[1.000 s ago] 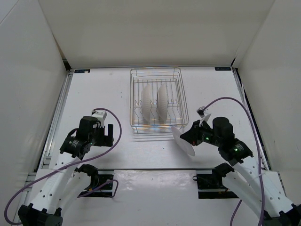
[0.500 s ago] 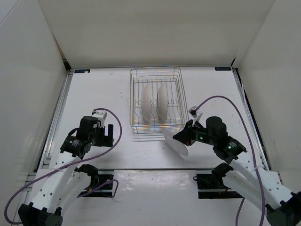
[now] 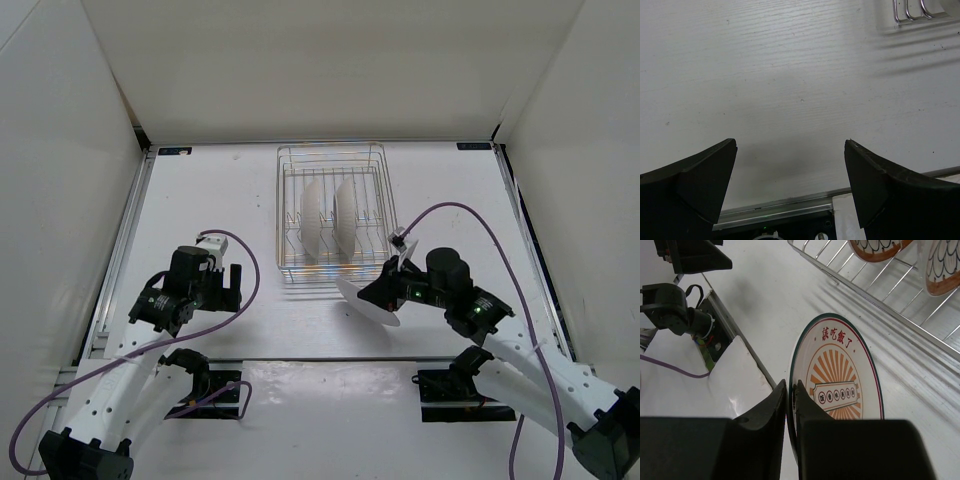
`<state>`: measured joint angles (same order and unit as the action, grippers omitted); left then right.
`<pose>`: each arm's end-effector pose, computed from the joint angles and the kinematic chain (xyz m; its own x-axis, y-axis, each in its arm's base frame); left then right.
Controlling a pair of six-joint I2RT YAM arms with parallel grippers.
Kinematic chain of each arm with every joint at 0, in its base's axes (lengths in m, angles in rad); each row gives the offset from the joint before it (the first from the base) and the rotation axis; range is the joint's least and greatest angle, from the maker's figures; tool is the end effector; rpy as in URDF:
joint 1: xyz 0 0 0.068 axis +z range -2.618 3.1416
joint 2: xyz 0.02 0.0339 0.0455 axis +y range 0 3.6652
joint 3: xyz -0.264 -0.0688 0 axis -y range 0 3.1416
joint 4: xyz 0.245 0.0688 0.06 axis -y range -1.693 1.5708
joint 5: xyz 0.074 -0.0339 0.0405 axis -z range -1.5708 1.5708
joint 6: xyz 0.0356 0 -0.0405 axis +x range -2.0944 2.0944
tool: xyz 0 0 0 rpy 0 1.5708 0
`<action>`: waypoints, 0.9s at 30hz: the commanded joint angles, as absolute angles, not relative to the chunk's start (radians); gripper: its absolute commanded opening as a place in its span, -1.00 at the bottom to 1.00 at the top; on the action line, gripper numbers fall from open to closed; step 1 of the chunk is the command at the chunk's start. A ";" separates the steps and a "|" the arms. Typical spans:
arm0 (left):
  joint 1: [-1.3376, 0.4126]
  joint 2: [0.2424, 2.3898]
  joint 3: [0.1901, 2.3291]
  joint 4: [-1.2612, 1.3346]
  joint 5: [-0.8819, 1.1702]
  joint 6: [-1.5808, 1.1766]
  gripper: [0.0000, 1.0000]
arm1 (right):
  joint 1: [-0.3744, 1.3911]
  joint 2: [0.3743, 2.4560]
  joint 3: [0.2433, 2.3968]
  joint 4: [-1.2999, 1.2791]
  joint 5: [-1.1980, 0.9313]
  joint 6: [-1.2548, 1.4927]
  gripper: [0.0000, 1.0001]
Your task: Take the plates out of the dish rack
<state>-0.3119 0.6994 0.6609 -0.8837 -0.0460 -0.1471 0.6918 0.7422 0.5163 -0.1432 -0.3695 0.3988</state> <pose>0.1255 -0.0387 0.2467 -0.7913 0.1013 -0.6029 0.1659 0.9848 -0.0523 0.1286 0.1232 0.2569 -0.5878 -0.0167 -0.8089 -0.6793 0.5531 0.4822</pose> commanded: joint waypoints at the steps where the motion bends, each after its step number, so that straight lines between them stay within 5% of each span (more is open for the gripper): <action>1: -0.311 0.698 0.684 -0.885 -0.058 -0.149 1.00 | 0.704 0.801 0.437 -0.333 -0.305 0.390 -0.76; 7: -0.311 0.695 0.684 -0.888 -0.055 -0.149 1.00 | 0.741 0.805 0.413 -0.311 -0.259 0.390 -1.00; 27: -0.311 0.692 0.684 -0.891 -0.052 -0.149 1.00 | 0.995 0.847 0.278 -0.259 0.104 0.357 -1.00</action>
<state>-0.3119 0.6987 0.6609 -0.8890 -0.0456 -0.1471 0.9745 0.7628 0.3893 0.0769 -0.0528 0.3412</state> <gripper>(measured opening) 0.994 0.085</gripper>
